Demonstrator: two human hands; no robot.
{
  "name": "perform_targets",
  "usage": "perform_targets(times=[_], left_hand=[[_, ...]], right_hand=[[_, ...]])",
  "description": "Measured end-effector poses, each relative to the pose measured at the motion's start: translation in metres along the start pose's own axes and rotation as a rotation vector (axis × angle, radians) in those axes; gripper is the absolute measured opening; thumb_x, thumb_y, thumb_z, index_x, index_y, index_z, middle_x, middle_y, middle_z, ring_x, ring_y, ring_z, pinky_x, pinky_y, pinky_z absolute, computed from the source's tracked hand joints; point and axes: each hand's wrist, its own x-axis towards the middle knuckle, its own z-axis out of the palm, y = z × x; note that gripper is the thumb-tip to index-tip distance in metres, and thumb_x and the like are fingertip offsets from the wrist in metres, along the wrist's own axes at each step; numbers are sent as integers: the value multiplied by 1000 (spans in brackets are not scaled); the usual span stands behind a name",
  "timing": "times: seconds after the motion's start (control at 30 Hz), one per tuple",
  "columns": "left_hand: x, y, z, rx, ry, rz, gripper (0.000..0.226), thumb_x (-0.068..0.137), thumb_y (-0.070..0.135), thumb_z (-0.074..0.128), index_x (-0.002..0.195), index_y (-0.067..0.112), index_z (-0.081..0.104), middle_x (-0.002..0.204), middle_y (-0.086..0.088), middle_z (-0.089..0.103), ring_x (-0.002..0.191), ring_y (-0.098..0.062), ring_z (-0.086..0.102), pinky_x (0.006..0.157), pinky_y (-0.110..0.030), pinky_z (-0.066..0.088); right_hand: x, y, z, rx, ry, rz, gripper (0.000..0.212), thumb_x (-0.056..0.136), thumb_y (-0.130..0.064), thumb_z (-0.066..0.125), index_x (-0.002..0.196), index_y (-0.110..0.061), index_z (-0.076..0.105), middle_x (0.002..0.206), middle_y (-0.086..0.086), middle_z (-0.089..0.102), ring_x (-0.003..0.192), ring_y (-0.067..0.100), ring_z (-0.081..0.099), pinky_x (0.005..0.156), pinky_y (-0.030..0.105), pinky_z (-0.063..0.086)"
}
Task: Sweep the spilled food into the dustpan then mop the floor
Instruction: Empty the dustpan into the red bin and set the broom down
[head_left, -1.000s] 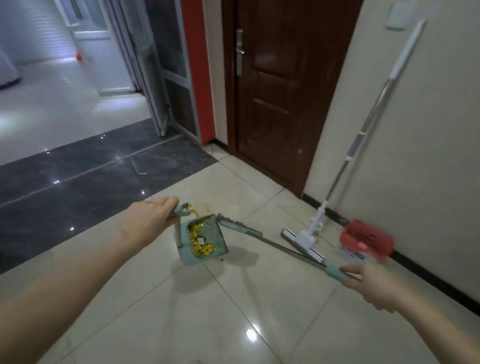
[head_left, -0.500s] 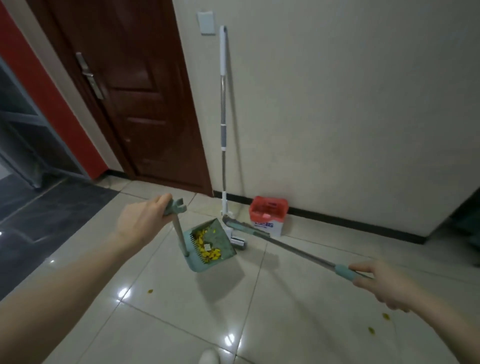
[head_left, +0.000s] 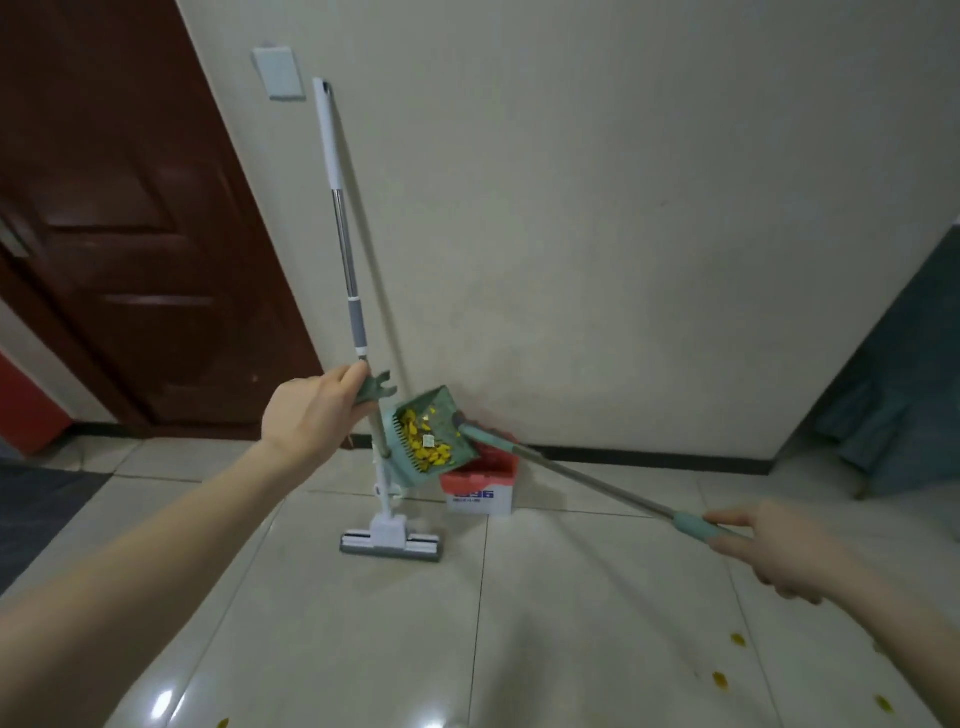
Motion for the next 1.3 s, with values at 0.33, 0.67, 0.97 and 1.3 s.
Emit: perform_targets(times=[0.33, 0.67, 0.97, 1.3], left_hand=[[70, -34, 108, -90, 8, 277, 27, 83, 32, 70, 90, 16, 50, 68, -4, 57, 45, -29, 56, 41, -28, 38], [54, -24, 154, -60, -57, 410, 11, 88, 28, 53, 90, 18, 56, 69, -3, 57, 46, -27, 55, 45, -30, 37], [52, 5, 152, -71, -70, 524, 29, 73, 10, 54, 100, 17, 48, 71, -4, 60, 49, -25, 58, 47, -29, 41], [64, 16, 160, -43, -177, 542, 57, 56, 5, 83, 97, 16, 45, 71, -5, 60, 48, -25, 58, 47, -29, 40]], right_hand=[[73, -96, -29, -69, 14, 20, 37, 96, -34, 54, 133, -35, 56, 58, 0, 57, 37, 13, 51, 34, 20, 38], [123, -135, -39, -107, -29, 4, 40, 95, -30, 55, 135, -28, 56, 57, 1, 55, 39, 15, 50, 29, 17, 31], [144, -139, -13, -134, -64, -38, 32, 95, -30, 53, 125, -26, 64, 70, 1, 57, 44, 15, 53, 28, 16, 31], [164, -119, 2, -122, -69, -30, 30, 94, -35, 54, 122, -33, 63, 74, -2, 62, 49, 15, 57, 44, 23, 42]])
